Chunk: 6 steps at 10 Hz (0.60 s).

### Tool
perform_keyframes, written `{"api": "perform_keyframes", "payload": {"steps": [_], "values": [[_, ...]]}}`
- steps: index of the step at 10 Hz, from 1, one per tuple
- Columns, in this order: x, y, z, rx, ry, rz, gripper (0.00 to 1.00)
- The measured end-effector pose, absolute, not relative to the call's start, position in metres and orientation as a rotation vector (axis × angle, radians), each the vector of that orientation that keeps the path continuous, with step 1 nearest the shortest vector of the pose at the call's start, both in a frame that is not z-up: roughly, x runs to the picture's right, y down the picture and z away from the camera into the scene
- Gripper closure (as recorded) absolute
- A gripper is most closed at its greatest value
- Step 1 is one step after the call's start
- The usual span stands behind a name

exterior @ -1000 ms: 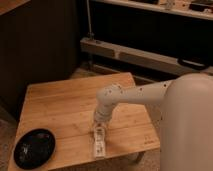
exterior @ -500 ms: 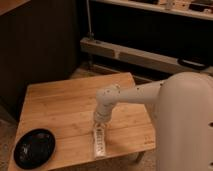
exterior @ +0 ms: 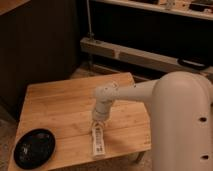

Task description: Place the bottle in the ceramic bowl

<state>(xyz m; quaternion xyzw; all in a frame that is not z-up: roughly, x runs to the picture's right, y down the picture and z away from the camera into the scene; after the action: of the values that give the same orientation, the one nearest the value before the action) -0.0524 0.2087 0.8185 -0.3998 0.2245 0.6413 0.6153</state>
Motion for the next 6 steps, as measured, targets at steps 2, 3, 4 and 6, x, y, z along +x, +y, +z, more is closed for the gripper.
{"api": "perform_keyframes", "payload": {"steps": [2, 3, 4, 6], "values": [[-0.047, 0.199, 0.814, -0.982, 0.505, 1.508, 1.0], [-0.043, 0.19, 0.806, -1.009, 0.486, 1.524, 1.0], [-0.044, 0.18, 0.796, -1.028, 0.467, 1.53, 1.0], [-0.047, 0.149, 0.769, -1.06, 0.429, 1.528, 1.0]]}}
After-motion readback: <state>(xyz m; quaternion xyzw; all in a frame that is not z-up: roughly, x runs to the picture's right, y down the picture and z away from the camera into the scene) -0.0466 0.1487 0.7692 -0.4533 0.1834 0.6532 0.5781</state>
